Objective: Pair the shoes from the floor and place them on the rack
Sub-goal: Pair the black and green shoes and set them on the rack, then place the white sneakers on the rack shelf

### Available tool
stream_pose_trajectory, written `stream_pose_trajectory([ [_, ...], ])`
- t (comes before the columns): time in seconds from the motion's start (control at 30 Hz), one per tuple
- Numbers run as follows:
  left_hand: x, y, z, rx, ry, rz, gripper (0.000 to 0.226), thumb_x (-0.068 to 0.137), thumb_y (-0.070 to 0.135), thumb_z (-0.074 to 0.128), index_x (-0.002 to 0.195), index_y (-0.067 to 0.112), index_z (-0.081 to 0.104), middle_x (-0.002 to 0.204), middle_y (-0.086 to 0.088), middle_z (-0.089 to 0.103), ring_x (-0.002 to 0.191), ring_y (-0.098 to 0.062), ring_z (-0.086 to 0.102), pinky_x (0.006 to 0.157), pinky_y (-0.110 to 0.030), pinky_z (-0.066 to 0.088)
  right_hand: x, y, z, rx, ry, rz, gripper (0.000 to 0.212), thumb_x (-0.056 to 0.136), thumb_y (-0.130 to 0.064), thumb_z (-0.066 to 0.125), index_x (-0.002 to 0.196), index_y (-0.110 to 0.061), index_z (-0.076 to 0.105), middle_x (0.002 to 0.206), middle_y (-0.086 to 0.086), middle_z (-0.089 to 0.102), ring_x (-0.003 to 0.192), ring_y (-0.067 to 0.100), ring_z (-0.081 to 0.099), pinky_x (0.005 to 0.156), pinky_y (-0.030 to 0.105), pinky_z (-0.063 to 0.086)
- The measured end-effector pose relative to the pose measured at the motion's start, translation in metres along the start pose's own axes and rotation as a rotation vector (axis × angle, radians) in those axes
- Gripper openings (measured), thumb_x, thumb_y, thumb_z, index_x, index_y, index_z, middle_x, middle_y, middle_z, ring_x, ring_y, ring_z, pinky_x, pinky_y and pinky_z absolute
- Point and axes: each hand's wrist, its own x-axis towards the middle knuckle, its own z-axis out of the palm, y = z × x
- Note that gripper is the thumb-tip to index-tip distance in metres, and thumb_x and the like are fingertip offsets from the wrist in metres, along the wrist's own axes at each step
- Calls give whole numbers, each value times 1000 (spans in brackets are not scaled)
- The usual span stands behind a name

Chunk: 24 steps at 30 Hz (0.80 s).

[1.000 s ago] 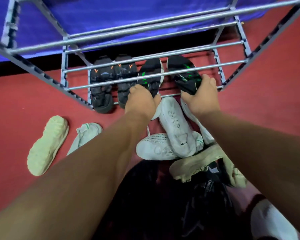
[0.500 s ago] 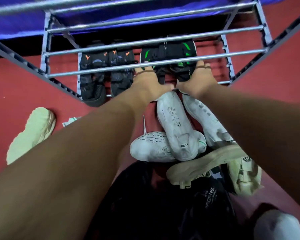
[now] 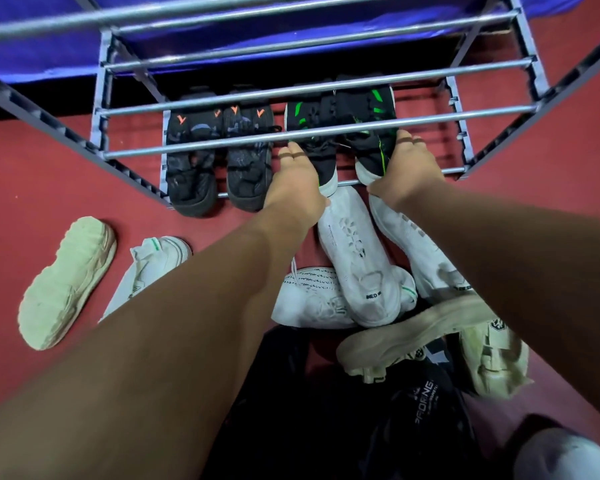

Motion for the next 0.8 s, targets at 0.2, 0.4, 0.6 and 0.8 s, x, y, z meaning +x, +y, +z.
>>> stream_pose_trajectory([
  [0.2,-7,-2,7,132,104,54,114,94,49,69,159,-7,-7,168,-28,2,137,-30,53,91,-32,54,-12,1,0,67,6,41,99,89,-25,77,166,-11,16,159,17,36,145,38,39,121,44,36],
  [0.4,-37,-12,3,-59,181,92,90,91,4,64,162,6,10,166,-16,13,127,-34,55,98,-42,53,-39,1,-2,95,41,67,58,89,-18,66,140,-5,42,142,19,42,132,42,46,113,49,40],
  [0.6,-95,-3,18,-246,147,20,44,90,14,58,132,7,48,131,-12,49,116,-33,52,88,-41,46,-79,39,-10,-57,-58,19,66,89,-33,68,142,-2,45,140,22,45,131,44,45,112,49,41],
  [0.8,-139,47,50,-309,-140,-109,123,74,76,67,158,2,17,158,-10,23,136,-30,44,96,-44,49,-120,83,-2,-162,-288,179,104,84,-65,74,157,-6,29,152,20,38,141,43,40,118,50,37],
])
